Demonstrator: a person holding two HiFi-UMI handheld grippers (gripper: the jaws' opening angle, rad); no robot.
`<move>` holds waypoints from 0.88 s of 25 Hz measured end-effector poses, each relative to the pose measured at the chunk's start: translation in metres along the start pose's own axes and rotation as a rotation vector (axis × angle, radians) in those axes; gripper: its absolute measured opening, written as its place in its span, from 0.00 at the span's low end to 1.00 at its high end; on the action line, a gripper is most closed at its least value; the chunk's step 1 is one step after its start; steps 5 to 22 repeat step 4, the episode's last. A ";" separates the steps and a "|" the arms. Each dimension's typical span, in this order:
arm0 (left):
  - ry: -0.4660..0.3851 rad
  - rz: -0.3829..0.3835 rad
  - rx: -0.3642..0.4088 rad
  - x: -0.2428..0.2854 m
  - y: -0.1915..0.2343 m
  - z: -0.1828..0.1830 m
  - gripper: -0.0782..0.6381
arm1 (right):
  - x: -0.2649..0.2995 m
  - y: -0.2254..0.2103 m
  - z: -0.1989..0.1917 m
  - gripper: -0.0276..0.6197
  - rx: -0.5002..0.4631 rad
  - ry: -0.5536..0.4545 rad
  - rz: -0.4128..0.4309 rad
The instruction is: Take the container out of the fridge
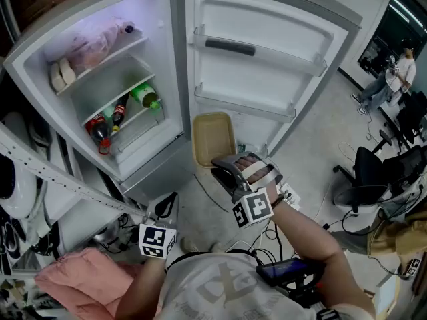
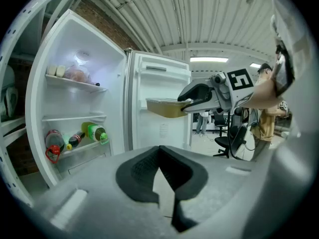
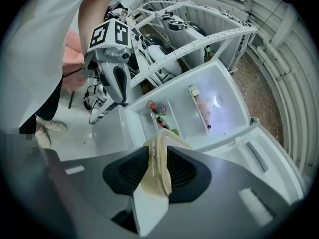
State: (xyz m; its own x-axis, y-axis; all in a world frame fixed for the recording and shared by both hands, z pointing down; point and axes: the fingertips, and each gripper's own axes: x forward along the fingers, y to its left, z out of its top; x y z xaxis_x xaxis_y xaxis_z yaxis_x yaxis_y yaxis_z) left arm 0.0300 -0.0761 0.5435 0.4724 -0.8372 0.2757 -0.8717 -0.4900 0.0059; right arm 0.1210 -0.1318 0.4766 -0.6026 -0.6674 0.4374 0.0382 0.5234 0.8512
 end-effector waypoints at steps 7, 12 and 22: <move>-0.001 0.000 0.004 0.000 -0.011 0.002 0.11 | -0.010 0.002 -0.004 0.23 -0.002 -0.001 -0.003; -0.001 0.000 0.004 0.000 -0.011 0.002 0.11 | -0.010 0.002 -0.004 0.23 -0.002 -0.001 -0.003; -0.001 0.000 0.004 0.000 -0.011 0.002 0.11 | -0.010 0.002 -0.004 0.23 -0.002 -0.001 -0.003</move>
